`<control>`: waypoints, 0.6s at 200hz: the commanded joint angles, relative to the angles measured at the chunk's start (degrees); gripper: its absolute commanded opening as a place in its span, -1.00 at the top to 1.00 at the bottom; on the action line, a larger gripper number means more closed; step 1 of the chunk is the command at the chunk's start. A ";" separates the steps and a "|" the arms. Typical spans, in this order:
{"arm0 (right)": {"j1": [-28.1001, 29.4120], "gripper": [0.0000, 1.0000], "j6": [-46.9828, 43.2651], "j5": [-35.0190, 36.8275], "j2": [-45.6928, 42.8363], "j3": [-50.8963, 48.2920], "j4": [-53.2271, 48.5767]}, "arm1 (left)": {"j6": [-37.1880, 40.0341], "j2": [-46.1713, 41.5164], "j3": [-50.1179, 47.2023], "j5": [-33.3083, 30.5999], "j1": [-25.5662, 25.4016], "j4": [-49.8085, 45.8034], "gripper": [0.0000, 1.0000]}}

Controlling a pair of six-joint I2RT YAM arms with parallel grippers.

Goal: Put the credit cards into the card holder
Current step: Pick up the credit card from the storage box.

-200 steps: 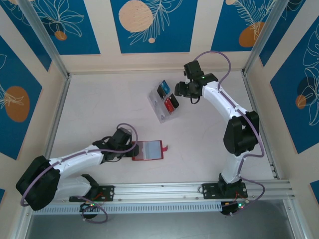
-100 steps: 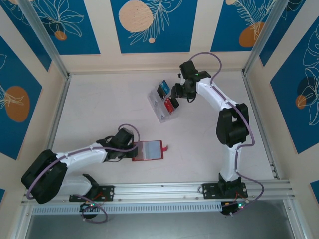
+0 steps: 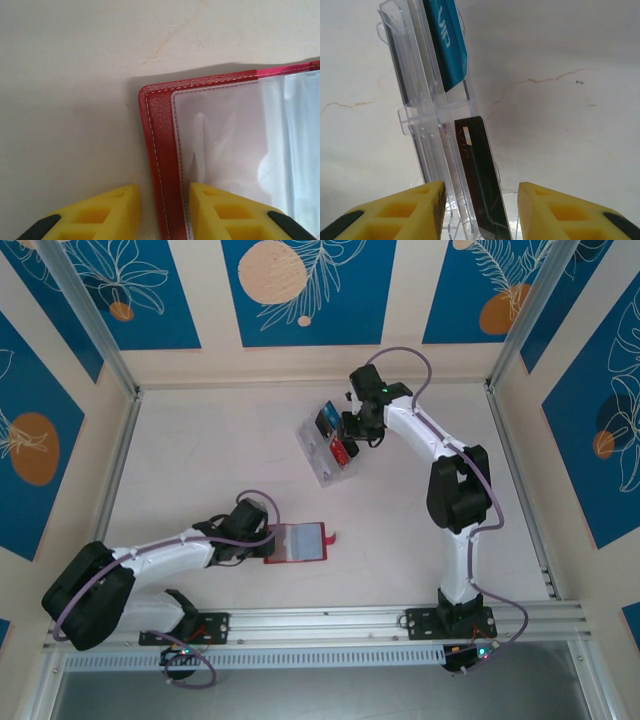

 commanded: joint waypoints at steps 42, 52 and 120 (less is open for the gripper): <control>0.80 0.23 -1.16 -0.30 1.23 2.44 -2.91 | -0.50 0.72 -2.00 0.82 -0.48 0.73 0.38; 1.06 0.25 -1.13 0.04 0.93 2.41 -2.92 | -0.61 0.74 -2.11 0.90 -0.48 0.87 0.38; 2.38 0.28 -1.38 2.22 0.08 2.79 -3.39 | -0.72 0.90 -2.26 0.89 -0.55 1.12 0.38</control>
